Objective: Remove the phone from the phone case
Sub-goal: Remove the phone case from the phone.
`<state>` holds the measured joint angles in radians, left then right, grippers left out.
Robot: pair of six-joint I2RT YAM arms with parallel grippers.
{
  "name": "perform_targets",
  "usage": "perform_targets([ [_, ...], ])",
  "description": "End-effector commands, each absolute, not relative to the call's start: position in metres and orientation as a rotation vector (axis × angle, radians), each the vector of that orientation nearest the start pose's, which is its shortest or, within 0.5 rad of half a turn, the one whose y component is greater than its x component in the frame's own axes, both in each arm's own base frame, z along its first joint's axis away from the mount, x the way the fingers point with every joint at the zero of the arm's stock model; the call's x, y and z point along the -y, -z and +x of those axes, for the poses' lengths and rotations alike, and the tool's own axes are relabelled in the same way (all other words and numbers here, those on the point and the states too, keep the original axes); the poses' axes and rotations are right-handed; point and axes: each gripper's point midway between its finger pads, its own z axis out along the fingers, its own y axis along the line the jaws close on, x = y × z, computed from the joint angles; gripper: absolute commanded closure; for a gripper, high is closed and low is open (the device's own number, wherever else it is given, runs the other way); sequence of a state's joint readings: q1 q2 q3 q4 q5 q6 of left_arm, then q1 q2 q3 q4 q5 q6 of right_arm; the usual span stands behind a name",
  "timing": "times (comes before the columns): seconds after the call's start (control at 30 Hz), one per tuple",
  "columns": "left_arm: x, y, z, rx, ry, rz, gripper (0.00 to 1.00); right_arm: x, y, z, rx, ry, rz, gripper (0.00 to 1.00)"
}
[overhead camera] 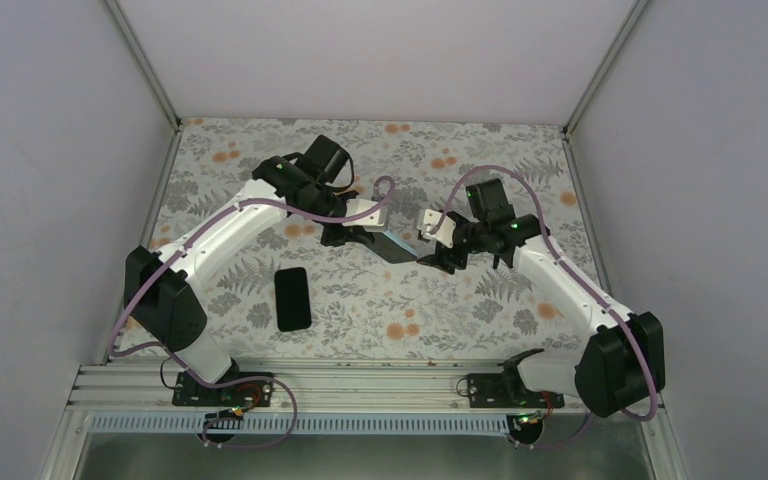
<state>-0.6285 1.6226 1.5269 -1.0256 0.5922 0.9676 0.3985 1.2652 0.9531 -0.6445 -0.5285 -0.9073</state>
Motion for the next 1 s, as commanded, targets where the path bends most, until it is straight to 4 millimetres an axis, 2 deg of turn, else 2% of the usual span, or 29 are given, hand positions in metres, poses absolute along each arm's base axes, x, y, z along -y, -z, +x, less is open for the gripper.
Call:
perform_targets([
  [0.0,0.309,-0.236,0.251,-1.556,0.699,1.906,0.98,-0.21,-0.168,0.268,-1.759,-0.443,-1.582,0.26],
  [0.4,0.308,-0.24,0.245,-1.54,0.722,1.919,0.98,-0.21,-0.179,0.313,-1.751,-0.278,-1.49,0.28],
  [0.6,0.306,-0.23,0.24,-1.561,0.745,1.948,0.98,-0.213,-0.198,0.33,-1.714,-0.229,-1.452,0.27],
  [0.73,0.309,-0.232,0.234,-1.542,0.789,1.951,0.98,-0.215,-0.211,0.348,-1.704,-0.184,-1.405,0.27],
  [0.87,0.314,-0.234,0.227,-1.523,0.847,1.952,0.98,-0.221,-0.224,0.357,-1.683,-0.2,-1.381,0.27],
  [0.97,0.319,-0.233,0.221,-1.509,0.891,1.961,0.98,-0.236,-0.238,0.352,-1.647,-0.312,-1.391,0.27],
])
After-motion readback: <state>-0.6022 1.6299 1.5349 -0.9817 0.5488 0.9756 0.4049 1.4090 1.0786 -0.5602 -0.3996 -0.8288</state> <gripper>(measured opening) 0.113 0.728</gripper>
